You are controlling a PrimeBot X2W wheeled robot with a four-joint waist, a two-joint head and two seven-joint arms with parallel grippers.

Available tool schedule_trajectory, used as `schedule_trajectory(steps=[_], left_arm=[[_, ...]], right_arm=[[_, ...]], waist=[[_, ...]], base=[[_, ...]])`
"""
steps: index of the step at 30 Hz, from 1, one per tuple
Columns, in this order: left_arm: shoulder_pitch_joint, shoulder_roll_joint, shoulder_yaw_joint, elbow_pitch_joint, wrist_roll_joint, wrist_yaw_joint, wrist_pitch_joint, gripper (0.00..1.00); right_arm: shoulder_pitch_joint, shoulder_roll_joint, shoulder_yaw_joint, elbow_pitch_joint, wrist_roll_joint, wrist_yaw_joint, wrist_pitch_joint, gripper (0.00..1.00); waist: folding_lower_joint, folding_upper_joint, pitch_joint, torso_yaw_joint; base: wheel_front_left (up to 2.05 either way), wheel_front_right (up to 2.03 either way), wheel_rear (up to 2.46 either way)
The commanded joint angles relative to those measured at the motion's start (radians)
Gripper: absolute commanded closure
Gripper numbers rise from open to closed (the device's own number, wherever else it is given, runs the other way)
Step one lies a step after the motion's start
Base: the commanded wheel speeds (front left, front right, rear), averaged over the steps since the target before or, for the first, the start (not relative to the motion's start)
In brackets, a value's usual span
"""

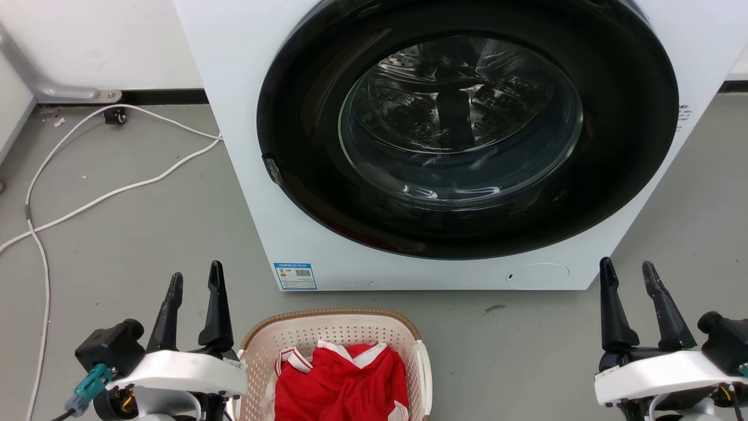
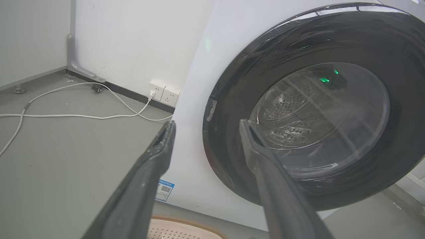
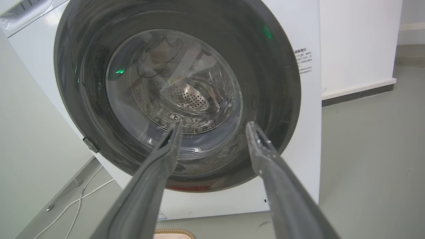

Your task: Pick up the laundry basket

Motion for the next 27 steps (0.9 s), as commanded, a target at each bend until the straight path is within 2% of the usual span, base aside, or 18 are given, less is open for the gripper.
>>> schedule_trajectory(steps=[1, 27], left_arm=[[0.003, 0.004, 0.002, -0.013, 0.033, 0.001, -0.011, 0.00], [0.017, 0.004, -0.007, -0.016, 0.273, 0.009, -0.071, 0.00]], right_arm=[[0.007, -0.005, 0.003, -0.016, -0.035, 0.000, -0.011, 0.00], [0.025, -0.006, 0.013, -0.049, -0.298, 0.000, -0.070, 0.00]], waist=[[0.0000, 0.0000, 0.001, 0.000], [0.0000, 0.0000, 0.018, 0.000]], base=[[0.00, 0.00, 0.00], [0.00, 0.00, 0.00]])
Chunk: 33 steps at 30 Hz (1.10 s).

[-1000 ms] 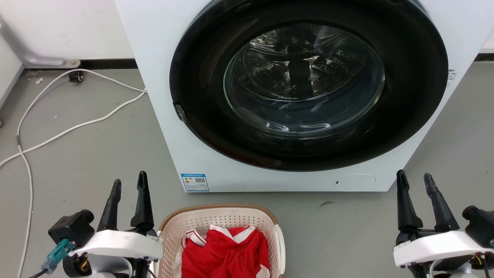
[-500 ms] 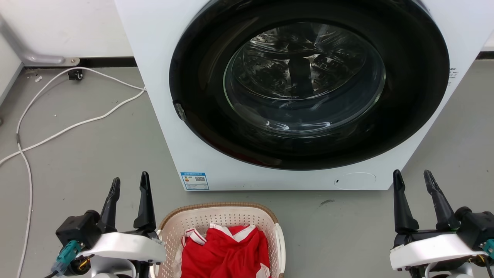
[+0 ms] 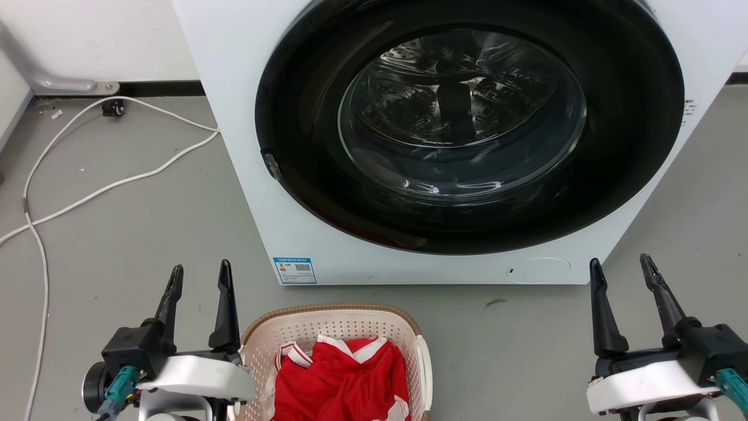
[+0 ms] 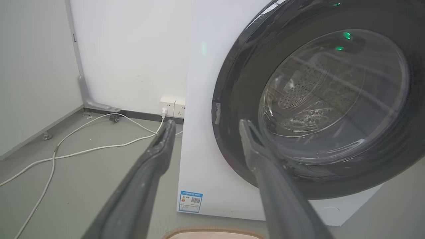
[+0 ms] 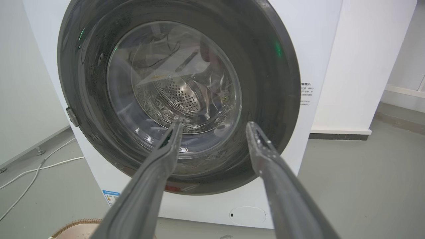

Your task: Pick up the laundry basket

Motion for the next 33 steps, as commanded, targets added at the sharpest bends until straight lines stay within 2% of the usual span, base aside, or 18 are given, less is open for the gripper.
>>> schedule_trajectory(steps=[1, 14, 33], left_arm=[[0.012, 0.003, -0.001, -0.006, 0.039, 0.006, -0.011, 0.00], [0.015, 0.003, -0.003, 0.006, 0.128, 0.009, -0.035, 0.00], [0.021, 0.003, 0.003, 0.026, 0.122, 0.015, -0.034, 0.00]], right_arm=[[0.009, -0.005, 0.002, -0.012, -0.038, 0.000, -0.011, 0.00], [0.019, -0.005, 0.002, -0.019, -0.115, 0.000, -0.035, 0.00], [0.023, -0.005, 0.004, 0.013, -0.050, 0.000, -0.033, 0.00]], waist=[[0.0000, 0.0000, 0.002, -0.001], [0.0000, 0.0000, 0.008, -0.002], [0.0000, 0.0000, -0.002, -0.001]], base=[[0.00, 0.00, 0.00], [0.00, 0.00, 0.00], [0.00, 0.00, 0.00]])
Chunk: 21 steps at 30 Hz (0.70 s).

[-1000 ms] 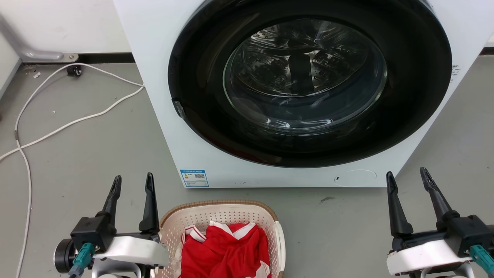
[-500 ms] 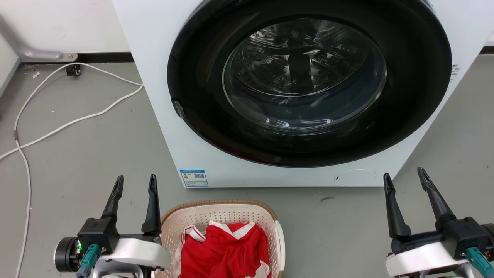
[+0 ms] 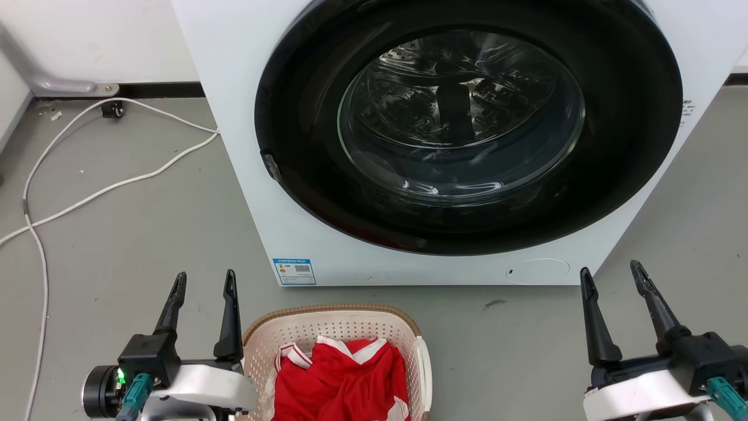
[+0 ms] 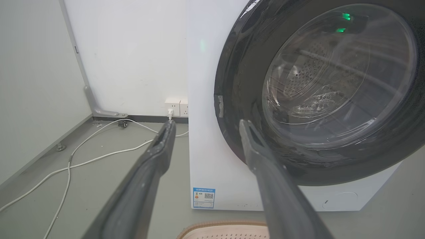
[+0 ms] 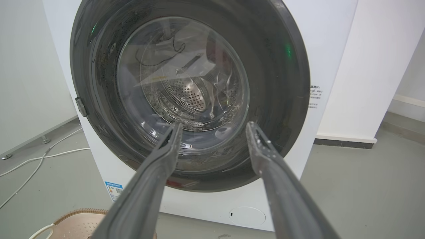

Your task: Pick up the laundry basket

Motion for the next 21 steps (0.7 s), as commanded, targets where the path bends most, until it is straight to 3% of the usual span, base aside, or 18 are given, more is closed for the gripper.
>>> schedule_trajectory(steps=[1, 16, 21], left_arm=[[0.009, 0.002, 0.002, 0.001, 0.004, 0.002, -0.005, 0.00], [-0.016, 0.003, 0.036, 0.012, 0.014, 0.009, -0.005, 0.00], [-0.052, 0.007, 0.081, 0.065, 0.026, -0.011, -0.004, 0.00]], right_arm=[[0.011, -0.004, 0.001, 0.003, 0.005, 0.000, -0.002, 0.00], [-0.028, -0.004, 0.025, 0.015, 0.012, 0.000, -0.002, 0.00], [-0.087, -0.004, 0.075, 0.062, 0.004, 0.000, -0.002, 0.00]], waist=[[0.0000, 0.0000, -0.001, 0.000], [0.0000, 0.0000, 0.031, -0.002], [0.0000, 0.0000, 0.074, 0.002]], base=[[0.00, 0.00, 0.00], [0.00, 0.00, 0.00], [0.00, 0.00, 0.00]])
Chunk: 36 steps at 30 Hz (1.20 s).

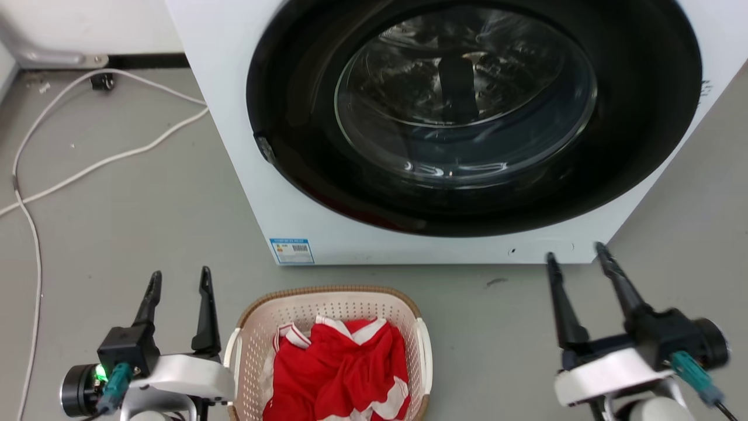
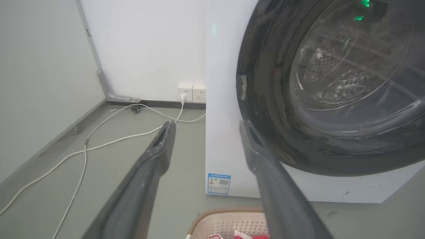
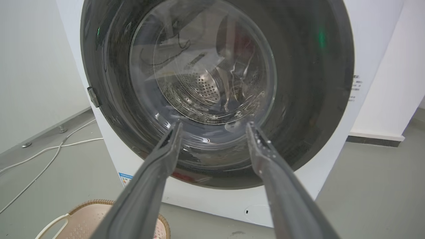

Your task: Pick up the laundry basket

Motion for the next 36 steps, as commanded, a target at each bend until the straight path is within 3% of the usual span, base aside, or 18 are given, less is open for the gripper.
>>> schedule_trajectory(steps=[1, 13, 26, 36], left_arm=[[-0.021, 0.009, 0.009, 0.014, 0.005, -0.007, -0.003, 0.00], [-0.188, 0.090, 0.046, 0.260, -0.009, -0.052, -0.003, 0.00], [-0.385, 0.157, -0.019, 0.519, -0.019, -0.059, -0.003, 0.00], [-0.487, 0.197, -0.070, 0.659, -0.039, -0.059, -0.003, 0.00]], right_arm=[[-0.023, -0.003, 0.010, 0.012, -0.004, 0.000, -0.002, 0.00], [-0.244, -0.003, 0.175, 0.267, 0.010, 0.000, -0.002, 0.00], [-0.494, -0.002, 0.362, 0.599, 0.054, 0.000, -0.002, 0.00], [-0.614, -0.002, 0.499, 0.795, 0.167, 0.000, -0.002, 0.00]], waist=[[0.0000, 0.0000, 0.021, 0.004], [0.0000, 0.0000, 0.205, -0.004], [0.0000, 0.0000, 0.433, -0.009], [0.0000, 0.0000, 0.546, 0.003]], base=[[0.00, 0.00, 0.00], [0.00, 0.00, 0.00], [0.00, 0.00, 0.00], [0.00, 0.00, 0.00]])
